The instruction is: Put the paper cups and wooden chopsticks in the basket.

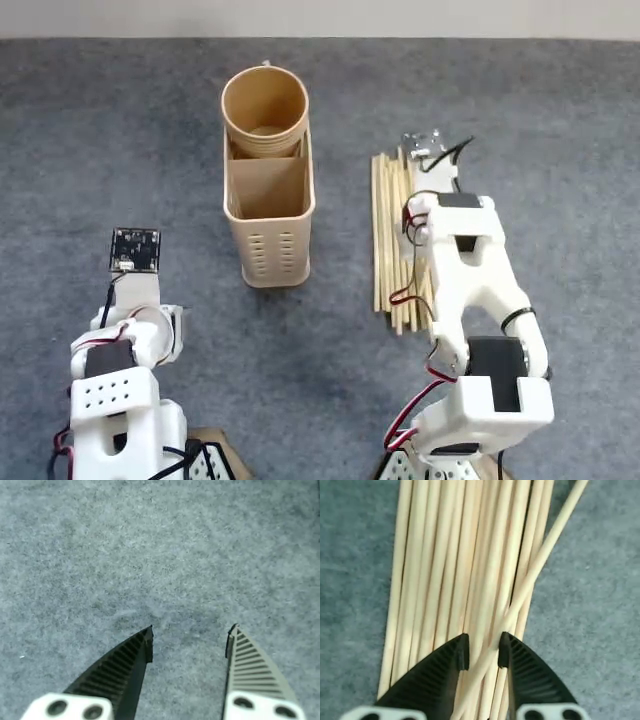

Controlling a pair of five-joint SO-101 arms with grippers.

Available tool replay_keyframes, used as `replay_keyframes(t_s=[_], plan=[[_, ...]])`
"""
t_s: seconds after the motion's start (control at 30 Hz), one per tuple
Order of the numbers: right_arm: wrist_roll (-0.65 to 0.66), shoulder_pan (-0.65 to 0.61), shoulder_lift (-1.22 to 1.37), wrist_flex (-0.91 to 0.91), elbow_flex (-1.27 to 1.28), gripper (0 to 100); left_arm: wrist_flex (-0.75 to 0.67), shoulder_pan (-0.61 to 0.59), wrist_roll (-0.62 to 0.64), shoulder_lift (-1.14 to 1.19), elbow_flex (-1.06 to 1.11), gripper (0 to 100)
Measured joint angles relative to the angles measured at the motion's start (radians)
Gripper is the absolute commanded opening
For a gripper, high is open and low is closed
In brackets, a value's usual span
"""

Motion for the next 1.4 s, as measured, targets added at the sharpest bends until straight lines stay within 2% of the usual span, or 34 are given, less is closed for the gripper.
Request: replay_keyframes(t_s=[0.27, 0.4, 0.57, 0.8, 1.03, 1.2, 1.27, 1.4], plan=[[-0.002, 0.002, 0.046, 0.000, 0.000, 10.7, 0.000, 0.000, 0.000, 0.000, 0.000, 26], [-0.064, 0.003, -0.048, 0.000, 0.000, 12.3, 0.000, 0.000, 0.000, 0.000, 0.000, 26], [-0.092, -0.051, -0.164, 0.000, 0.015, 20.0, 0.000, 0.000, 0.000, 0.000, 0.000, 26], [-0.153, -0.094, -0.109, -0.051, 0.100, 20.0, 0.000, 0.000, 0.000, 0.000, 0.008, 26], [-0.155, 0.035, 0.023, -0.061, 0.058, 20.0, -0.021, 0.000, 0.000, 0.000, 0.012, 26], [-0.155, 0.063, 0.084, -0.063, 0.008, 19.8, -0.025, 0.000, 0.000, 0.000, 0.012, 26], [-0.155, 0.063, 0.087, -0.063, 0.002, 18.2, -0.025, 0.000, 0.000, 0.000, 0.012, 26], [-0.155, 0.063, 0.089, -0.063, 0.002, 7.0, -0.025, 0.000, 0.000, 0.000, 0.012, 26]])
